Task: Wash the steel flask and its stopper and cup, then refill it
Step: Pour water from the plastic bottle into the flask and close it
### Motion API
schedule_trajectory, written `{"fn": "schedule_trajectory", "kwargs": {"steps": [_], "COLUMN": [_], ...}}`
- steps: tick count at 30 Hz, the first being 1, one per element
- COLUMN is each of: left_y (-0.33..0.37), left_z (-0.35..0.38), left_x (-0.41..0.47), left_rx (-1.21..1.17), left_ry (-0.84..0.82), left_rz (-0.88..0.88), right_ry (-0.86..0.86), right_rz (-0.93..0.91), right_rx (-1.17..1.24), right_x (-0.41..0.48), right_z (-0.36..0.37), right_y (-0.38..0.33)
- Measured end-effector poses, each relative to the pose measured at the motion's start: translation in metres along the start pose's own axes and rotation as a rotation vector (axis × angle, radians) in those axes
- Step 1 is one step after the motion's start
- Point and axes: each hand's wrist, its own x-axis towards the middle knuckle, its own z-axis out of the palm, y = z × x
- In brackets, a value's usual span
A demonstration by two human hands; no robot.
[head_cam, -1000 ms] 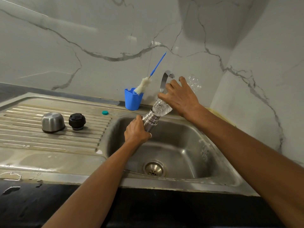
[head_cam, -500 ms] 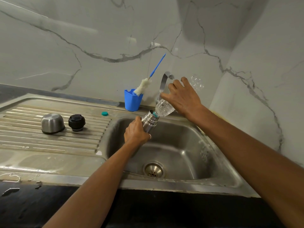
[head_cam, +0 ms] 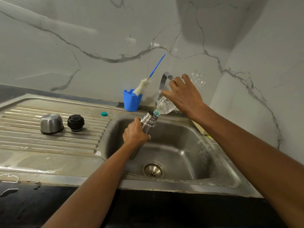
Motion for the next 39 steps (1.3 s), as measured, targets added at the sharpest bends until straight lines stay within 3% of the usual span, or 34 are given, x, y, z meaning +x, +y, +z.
{"fn": "schedule_trajectory", "kwargs": {"steps": [39], "left_y": [0.0009], "left_z": [-0.0016], "left_x": [-0.0014], "left_rx": [-0.012], "left_ry": [-0.03], "left_rz": [0.032], "right_ry": [0.056], "right_rz": [-0.008], "right_rx": [-0.025], "right_x": [0.0037], "right_z": [0.0], "right_y": [-0.0004]}}
